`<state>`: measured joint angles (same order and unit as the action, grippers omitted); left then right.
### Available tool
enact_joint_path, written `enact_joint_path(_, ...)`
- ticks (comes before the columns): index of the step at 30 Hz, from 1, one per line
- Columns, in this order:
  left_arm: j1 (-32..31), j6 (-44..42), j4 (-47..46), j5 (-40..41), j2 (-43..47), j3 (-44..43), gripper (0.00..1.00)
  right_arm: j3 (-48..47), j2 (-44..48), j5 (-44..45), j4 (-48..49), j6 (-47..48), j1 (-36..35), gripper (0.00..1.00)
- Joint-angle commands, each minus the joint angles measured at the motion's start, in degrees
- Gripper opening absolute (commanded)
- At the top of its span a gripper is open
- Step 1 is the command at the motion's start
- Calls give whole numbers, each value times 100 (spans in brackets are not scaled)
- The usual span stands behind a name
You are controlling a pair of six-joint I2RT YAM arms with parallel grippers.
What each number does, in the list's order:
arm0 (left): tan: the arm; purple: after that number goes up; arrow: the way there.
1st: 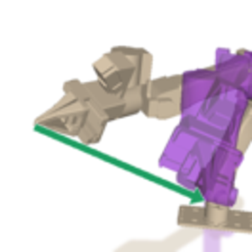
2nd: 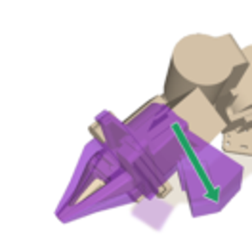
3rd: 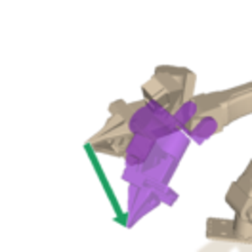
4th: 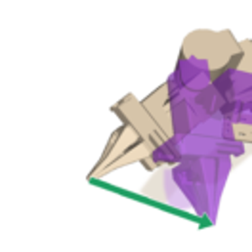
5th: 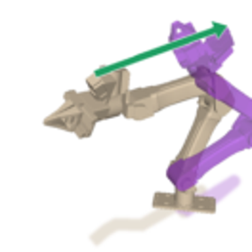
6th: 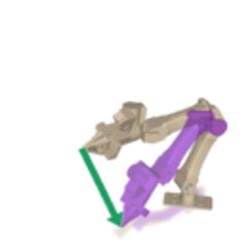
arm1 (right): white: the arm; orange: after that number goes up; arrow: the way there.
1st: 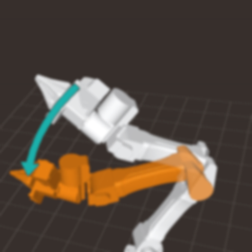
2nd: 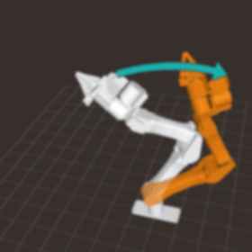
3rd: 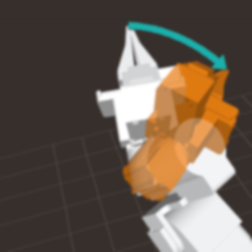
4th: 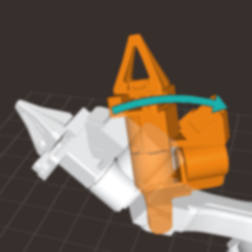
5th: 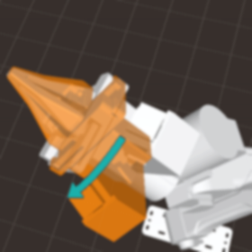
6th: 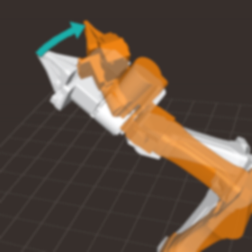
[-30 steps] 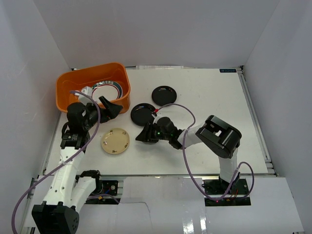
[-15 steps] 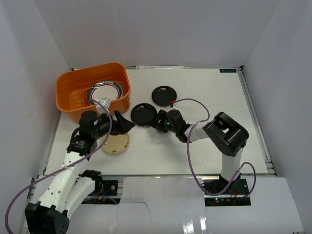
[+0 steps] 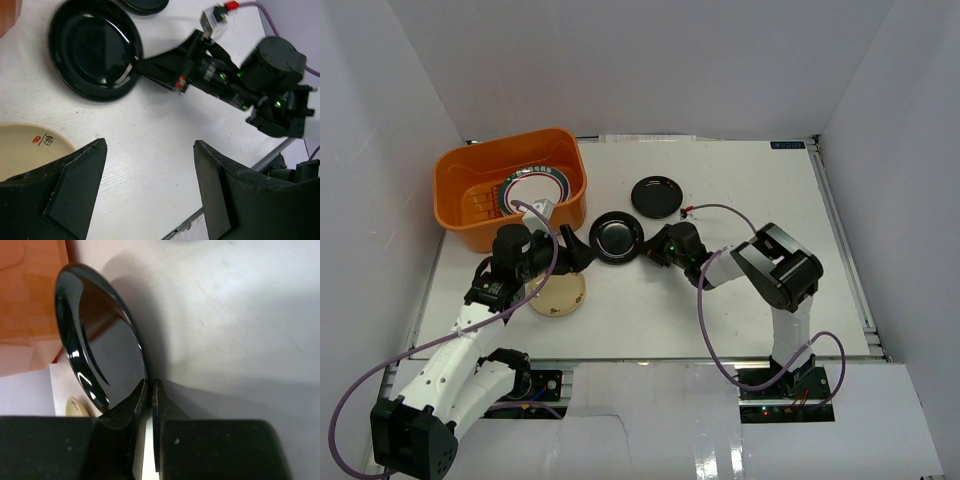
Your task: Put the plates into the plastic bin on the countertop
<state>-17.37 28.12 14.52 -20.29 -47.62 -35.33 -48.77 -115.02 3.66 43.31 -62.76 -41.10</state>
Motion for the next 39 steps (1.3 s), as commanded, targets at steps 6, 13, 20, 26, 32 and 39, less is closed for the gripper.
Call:
enact_joint_path(6,-39,422,-388,202,-379,-70,80,1730,2430,-312,-235,834,120,8)
enact_joint_path(13,-65,853,-907,-124,-1196,-123,78,1995,3741,-1323,-481,1222,313,8)
enact_joint_path(20,-127,1353,-1918,-572,-1698,-9,19,1661,3759,-2159,-719,1504,401,8)
enact_joint_path(26,-127,1328,-1455,-108,-1655,-473,0,1617,3724,-2466,-754,1574,428,35)
enact_joint_path(32,153,976,-373,833,-1777,-2274,0,1555,4101,-2221,-1455,2083,428,70)
enact_joint_path(39,2358,1397,-134,554,-2163,-3094,0,1520,3918,-2229,-1693,2567,366,70)
